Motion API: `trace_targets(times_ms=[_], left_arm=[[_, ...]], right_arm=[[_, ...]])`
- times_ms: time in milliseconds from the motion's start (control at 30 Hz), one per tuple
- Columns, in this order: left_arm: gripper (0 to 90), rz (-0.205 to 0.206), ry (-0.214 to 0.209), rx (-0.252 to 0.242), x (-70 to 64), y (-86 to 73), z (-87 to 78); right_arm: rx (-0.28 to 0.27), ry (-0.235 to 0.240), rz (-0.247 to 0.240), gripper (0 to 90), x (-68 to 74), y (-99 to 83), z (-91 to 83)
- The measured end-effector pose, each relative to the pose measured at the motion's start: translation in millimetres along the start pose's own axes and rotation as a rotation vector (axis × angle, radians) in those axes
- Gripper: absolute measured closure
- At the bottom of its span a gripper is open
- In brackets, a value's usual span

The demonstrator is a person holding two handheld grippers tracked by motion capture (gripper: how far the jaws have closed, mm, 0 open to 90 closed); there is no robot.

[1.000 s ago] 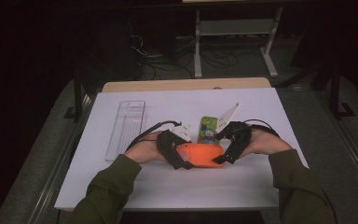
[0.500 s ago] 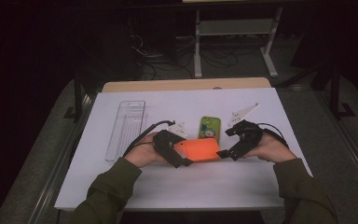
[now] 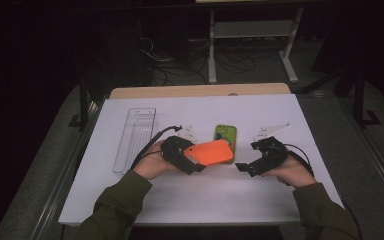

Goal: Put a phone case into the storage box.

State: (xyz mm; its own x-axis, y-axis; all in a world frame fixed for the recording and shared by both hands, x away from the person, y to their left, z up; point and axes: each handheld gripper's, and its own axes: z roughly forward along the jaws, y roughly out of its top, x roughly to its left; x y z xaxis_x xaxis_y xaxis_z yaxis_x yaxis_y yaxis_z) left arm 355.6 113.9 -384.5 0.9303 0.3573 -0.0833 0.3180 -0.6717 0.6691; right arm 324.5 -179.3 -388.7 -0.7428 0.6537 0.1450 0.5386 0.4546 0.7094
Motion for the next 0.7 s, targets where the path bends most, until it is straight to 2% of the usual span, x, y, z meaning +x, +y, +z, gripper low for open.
trace_targets(times_ms=[100, 133, 167, 200, 300, 367, 400, 500, 600, 700], left_arm=[[15.9, -0.018, 0.005, 0.005, 1.7, -0.4, -1.8], [15.9, -0.032, 0.010, -0.004, 1.8, -0.6, -1.5], [15.9, -0.017, 0.016, 0.009, 3.8, -0.3, -2.7], [15.9, -0.044, 0.015, -0.003, 2.9, -0.6, -1.8], [15.9, -0.060, 0.026, -0.003, 4.1, -1.0, -1.2], [15.9, -0.061, 0.026, 0.000, 5.0, -0.9, -1.0], [15.9, -0.047, 0.032, 0.011, 6.6, -0.7, -1.6], [15.9, -0.067, 0.031, -0.006, 6.6, -0.8, -0.6], [15.9, -0.063, 0.031, -0.005, 6.8, -1.0, -0.4], [15.9, -0.062, 0.032, -0.004, 6.9, -1.0, -0.6]], right_arm=[[-0.045, -0.060, 0.001, 4.4, 4.0, -6.5, 0.9], [-0.045, -0.064, 0.007, 4.0, 4.3, -7.2, 1.4], [-0.045, -0.062, 0.020, 3.5, 4.7, -8.9, 2.5], [-0.045, -0.072, 0.025, 3.6, 5.3, -10.2, 3.9], [-0.040, -0.094, 0.038, 3.4, 7.4, -14.1, 8.1], [-0.044, -0.110, 0.030, 3.5, 7.9, -14.9, 11.4], [-0.044, -0.113, 0.028, 3.5, 8.2, -15.1, 12.3], [-0.045, -0.129, 0.006, 3.7, 9.4, -14.7, 16.2], [-0.044, -0.141, -0.029, 4.3, 10.6, -15.0, 18.4], [-0.050, -0.155, -0.043, 4.0, 11.5, -14.9, 19.2]])
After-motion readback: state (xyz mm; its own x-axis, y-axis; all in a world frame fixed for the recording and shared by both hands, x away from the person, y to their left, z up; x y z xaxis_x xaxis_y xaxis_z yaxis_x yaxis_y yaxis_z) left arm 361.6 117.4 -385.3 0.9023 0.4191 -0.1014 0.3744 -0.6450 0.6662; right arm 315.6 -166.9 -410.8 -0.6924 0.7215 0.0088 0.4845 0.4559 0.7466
